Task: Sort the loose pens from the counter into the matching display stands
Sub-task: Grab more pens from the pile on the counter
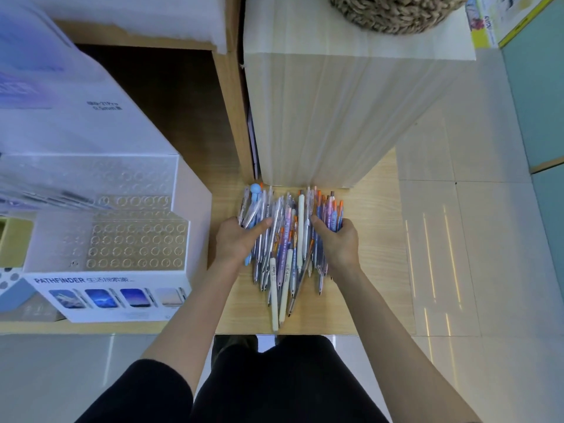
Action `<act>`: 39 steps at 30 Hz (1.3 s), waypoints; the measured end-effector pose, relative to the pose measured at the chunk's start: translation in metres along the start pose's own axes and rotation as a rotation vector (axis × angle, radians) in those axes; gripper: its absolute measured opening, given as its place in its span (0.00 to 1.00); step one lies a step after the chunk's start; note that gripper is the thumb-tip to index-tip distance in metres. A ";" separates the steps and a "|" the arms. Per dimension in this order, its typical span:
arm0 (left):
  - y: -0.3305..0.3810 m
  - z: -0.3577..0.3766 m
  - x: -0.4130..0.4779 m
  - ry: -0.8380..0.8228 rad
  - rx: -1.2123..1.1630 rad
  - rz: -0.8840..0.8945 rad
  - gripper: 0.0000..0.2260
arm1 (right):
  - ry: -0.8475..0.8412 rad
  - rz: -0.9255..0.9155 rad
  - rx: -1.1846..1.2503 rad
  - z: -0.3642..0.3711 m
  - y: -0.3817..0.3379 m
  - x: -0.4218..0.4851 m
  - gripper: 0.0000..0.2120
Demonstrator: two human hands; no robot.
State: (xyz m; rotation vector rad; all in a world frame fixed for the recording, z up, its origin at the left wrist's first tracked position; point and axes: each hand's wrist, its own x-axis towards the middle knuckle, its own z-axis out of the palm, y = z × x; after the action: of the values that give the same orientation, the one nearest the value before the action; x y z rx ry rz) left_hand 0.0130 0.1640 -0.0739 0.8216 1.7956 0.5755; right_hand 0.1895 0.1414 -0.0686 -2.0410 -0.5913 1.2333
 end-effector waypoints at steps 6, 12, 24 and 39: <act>0.000 -0.004 -0.003 -0.078 -0.036 0.029 0.13 | -0.102 -0.083 -0.165 -0.011 -0.002 0.006 0.11; 0.001 -0.012 -0.005 -0.143 -0.020 0.126 0.04 | -0.060 -0.086 -0.086 -0.023 -0.002 0.009 0.03; 0.018 -0.032 -0.010 -0.214 -0.056 0.188 0.12 | -0.195 -0.044 0.204 -0.030 -0.016 0.001 0.10; 0.029 -0.038 -0.053 -0.314 -0.268 0.195 0.09 | -0.478 -0.059 0.347 -0.023 -0.045 -0.048 0.19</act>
State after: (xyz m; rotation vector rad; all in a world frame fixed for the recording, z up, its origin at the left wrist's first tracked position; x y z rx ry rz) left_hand -0.0020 0.1428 -0.0075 0.8532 1.3292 0.7506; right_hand 0.1872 0.1318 0.0002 -1.4391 -0.5976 1.6719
